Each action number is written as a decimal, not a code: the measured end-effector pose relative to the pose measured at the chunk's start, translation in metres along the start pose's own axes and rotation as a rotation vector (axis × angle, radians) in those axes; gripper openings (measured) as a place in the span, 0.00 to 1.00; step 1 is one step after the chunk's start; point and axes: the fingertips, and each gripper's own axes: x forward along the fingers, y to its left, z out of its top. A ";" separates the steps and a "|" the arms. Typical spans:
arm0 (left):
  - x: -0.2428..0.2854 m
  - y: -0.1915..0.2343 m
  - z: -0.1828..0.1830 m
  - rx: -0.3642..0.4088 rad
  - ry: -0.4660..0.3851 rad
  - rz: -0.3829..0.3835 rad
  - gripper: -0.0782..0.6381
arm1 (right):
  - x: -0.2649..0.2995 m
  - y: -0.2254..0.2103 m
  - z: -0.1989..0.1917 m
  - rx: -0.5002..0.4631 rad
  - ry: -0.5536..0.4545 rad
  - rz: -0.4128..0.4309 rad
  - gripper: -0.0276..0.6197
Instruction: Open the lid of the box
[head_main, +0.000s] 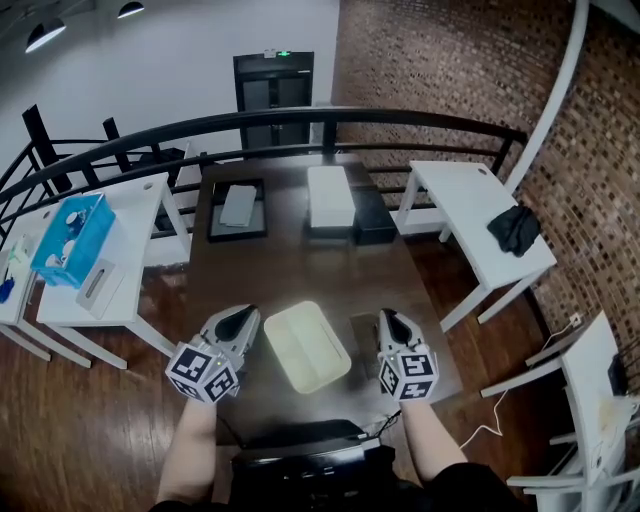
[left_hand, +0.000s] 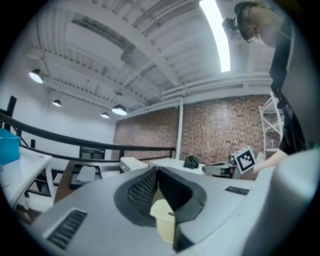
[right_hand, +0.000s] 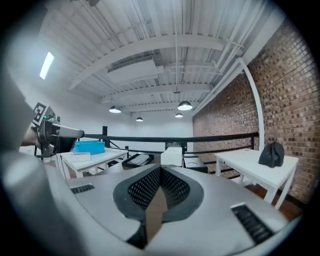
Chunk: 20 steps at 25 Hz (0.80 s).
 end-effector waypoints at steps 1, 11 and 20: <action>-0.007 0.000 0.006 -0.003 -0.033 0.015 0.11 | -0.003 0.005 0.008 -0.001 -0.021 0.013 0.05; -0.076 0.004 0.012 -0.110 -0.202 0.142 0.11 | -0.030 0.020 0.025 0.053 -0.091 0.032 0.04; -0.096 0.011 -0.009 -0.145 -0.161 0.168 0.11 | -0.043 0.011 0.021 0.089 -0.100 0.032 0.04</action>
